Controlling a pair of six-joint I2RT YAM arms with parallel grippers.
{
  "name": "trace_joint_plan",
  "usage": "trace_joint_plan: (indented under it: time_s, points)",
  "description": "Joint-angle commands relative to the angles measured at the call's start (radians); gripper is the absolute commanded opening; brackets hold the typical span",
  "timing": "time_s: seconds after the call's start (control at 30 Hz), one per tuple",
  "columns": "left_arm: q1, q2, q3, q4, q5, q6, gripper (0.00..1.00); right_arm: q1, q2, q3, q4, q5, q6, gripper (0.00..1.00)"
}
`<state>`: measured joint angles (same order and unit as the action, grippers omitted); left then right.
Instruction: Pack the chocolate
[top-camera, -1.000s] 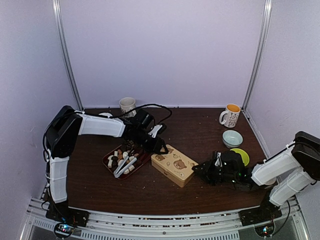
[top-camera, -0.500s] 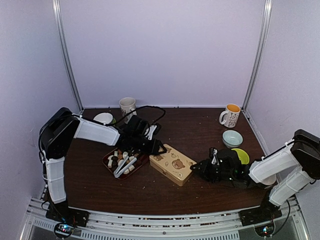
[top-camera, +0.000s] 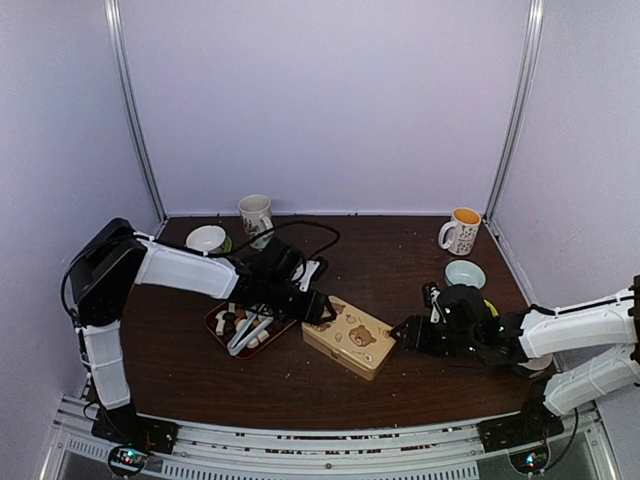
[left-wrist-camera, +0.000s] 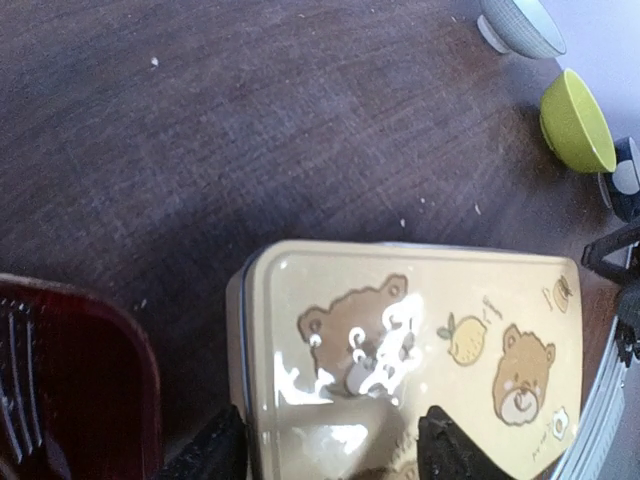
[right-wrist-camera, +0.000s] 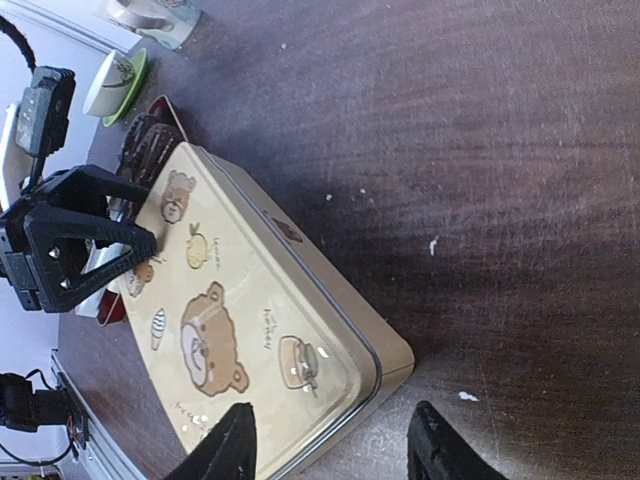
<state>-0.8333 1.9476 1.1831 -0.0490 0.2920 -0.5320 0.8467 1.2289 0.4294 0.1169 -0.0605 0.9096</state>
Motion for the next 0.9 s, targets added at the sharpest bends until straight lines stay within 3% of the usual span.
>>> trace_joint_plan:
  time_s: [0.0,0.07,0.13,0.17,0.27,0.37,0.4,0.5,0.7,0.87]
  points:
    - [0.007,-0.159,-0.016,-0.111,-0.083,0.054,0.62,0.005,-0.114,0.036,-0.082,0.022,-0.094,0.50]
    - [0.011,-0.199,-0.022,-0.127,-0.082,0.060,0.65,0.005,-0.151,0.025,-0.031,-0.029,-0.112,0.47]
    - [0.011,-0.225,-0.030,-0.131,-0.068,0.064,0.65,0.008,-0.162,0.010,0.048,-0.099,-0.117,0.36]
    - [0.011,-0.233,-0.040,-0.122,-0.055,0.064,0.62,0.011,-0.154,0.005,0.106,-0.137,-0.114,0.28]
    - [0.011,-0.245,-0.081,-0.070,-0.002,0.049,0.41,0.027,-0.084,-0.001,0.224,-0.223,-0.094,0.00]
    - [0.011,-0.253,-0.140,0.003,0.050,0.026,0.07,0.061,0.013,0.005,0.332,-0.276,-0.066,0.00]
    - [0.011,-0.255,-0.156,0.028,0.071,0.020,0.00,0.072,0.044,0.007,0.366,-0.291,-0.052,0.00]
    - [0.011,-0.246,-0.194,0.080,0.105,0.002,0.00,0.097,0.130,0.002,0.488,-0.319,-0.012,0.00]
    - [0.011,-0.181,-0.225,0.151,0.144,-0.035,0.00,0.100,0.163,-0.037,0.551,-0.301,-0.016,0.00]
    - [0.011,-0.226,-0.188,0.085,0.105,-0.001,0.00,0.099,0.218,-0.094,0.564,-0.272,-0.019,0.00]
